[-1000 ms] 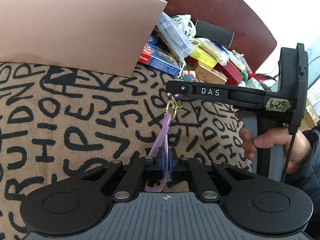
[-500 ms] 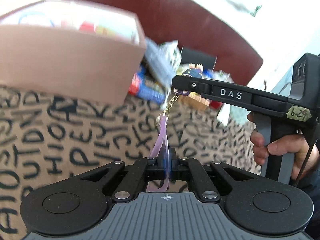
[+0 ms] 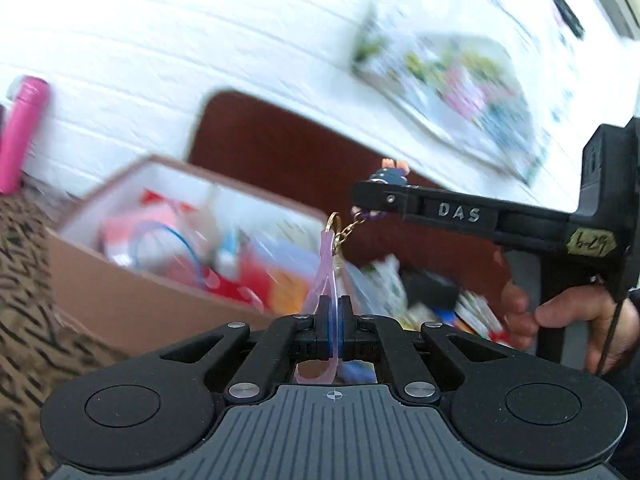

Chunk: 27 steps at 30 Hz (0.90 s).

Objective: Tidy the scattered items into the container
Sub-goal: 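Carry the purple keychain with the right tool over the cardboard box, then open the right tool to drop the keychain into the cardboard box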

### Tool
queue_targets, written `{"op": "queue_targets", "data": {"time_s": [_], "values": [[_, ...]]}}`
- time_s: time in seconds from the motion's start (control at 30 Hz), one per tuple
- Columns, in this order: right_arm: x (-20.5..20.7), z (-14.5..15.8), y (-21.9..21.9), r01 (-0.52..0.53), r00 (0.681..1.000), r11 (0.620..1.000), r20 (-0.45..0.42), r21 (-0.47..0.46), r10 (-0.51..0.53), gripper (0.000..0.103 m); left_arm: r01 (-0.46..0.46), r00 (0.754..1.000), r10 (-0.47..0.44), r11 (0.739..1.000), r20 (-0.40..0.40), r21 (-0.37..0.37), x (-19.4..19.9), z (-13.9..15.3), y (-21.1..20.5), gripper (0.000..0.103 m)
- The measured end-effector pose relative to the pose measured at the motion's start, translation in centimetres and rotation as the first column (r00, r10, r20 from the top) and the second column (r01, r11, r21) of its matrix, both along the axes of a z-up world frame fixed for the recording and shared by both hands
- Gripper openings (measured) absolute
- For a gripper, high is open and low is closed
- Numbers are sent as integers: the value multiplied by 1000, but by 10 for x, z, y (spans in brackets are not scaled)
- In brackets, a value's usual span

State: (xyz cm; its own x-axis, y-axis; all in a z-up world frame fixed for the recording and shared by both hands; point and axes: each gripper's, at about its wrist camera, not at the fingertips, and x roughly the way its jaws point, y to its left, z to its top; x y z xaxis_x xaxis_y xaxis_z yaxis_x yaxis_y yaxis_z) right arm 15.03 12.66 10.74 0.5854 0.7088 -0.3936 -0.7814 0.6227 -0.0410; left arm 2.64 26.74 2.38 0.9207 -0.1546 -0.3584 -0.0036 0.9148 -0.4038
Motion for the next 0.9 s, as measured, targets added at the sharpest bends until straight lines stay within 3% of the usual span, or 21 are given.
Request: {"op": "queue_targets", "data": {"time_s": [0.27,0.47,0.77,0.8,0.83,0.87,0.9], "values": [[25,16,96,-54,997,997,47,-49,56,46,-146,988,144,989,56,32,27,16,66,0],[46,-10,157,-86,996,990,5,-108,87,46,-216,976,217,976,1,26,48,-4,112,0],[67,-46,194,-107,992,983,-90,-152,94,47,-245,967,245,969,-72,-3,62,-34,144,0],[68,-48,196,-108,991,982,-93,-153,94,47,-246,967,245,969,-71,-8,63,-35,146,4],[68,-49,198,-107,991,983,-90,-152,94,47,-250,966,249,968,-67,-10,63,-35,147,19],[68,-49,199,-108,992,983,-80,-147,97,57,-263,963,262,965,-64,-3,63,-34,146,29],[67,-49,200,-106,993,984,-66,-141,98,69,-283,957,283,959,-64,16,62,-33,145,59]]}}
